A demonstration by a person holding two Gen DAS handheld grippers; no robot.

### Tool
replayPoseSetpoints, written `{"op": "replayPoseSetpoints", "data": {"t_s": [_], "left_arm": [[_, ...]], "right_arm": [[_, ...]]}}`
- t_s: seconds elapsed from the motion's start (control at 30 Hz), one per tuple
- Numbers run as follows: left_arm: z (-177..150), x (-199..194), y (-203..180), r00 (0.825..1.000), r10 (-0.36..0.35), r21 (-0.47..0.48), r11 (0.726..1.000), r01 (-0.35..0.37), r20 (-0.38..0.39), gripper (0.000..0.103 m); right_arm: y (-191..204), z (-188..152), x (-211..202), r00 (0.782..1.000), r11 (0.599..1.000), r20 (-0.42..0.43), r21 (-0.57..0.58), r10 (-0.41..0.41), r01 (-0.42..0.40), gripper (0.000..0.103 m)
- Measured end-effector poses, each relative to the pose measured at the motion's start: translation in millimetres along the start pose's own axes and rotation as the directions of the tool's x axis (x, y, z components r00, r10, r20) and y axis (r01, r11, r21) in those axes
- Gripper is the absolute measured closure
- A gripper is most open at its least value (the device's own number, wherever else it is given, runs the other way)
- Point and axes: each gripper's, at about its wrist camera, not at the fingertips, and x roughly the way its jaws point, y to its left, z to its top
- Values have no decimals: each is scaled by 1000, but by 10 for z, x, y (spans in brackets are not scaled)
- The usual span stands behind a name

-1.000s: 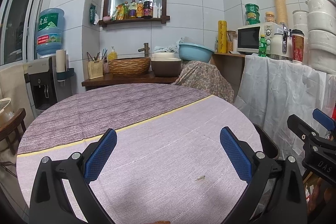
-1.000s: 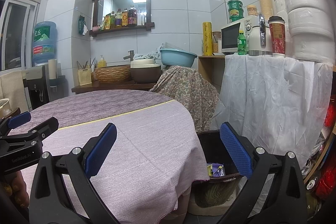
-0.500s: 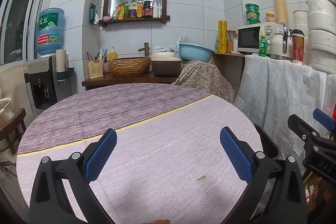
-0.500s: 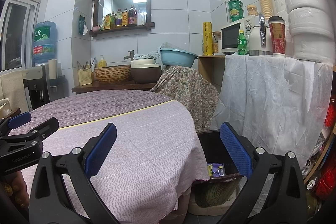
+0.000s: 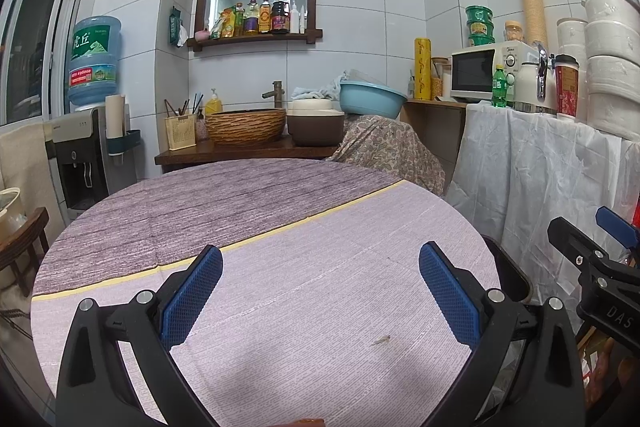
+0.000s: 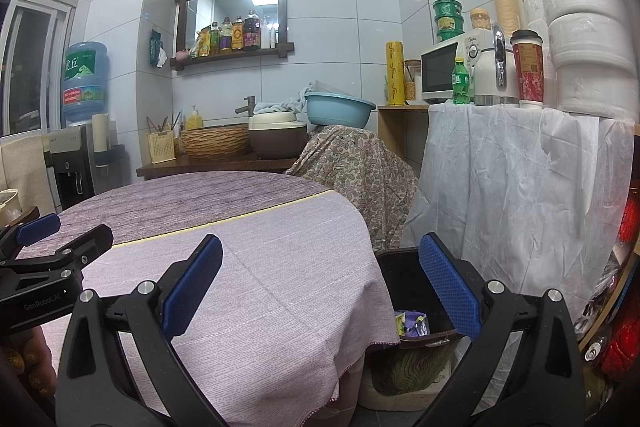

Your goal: Collect trash

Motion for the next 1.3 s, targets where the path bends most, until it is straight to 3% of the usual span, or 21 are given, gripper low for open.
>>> {"op": "replayPoseSetpoints", "data": {"t_s": [1.3], "left_arm": [[-2,15,23,1000,-5,-7,1000,5,-2,5]], "right_arm": [[-1,-10,4,1000,1000,-2,0,0,0,6]]}}
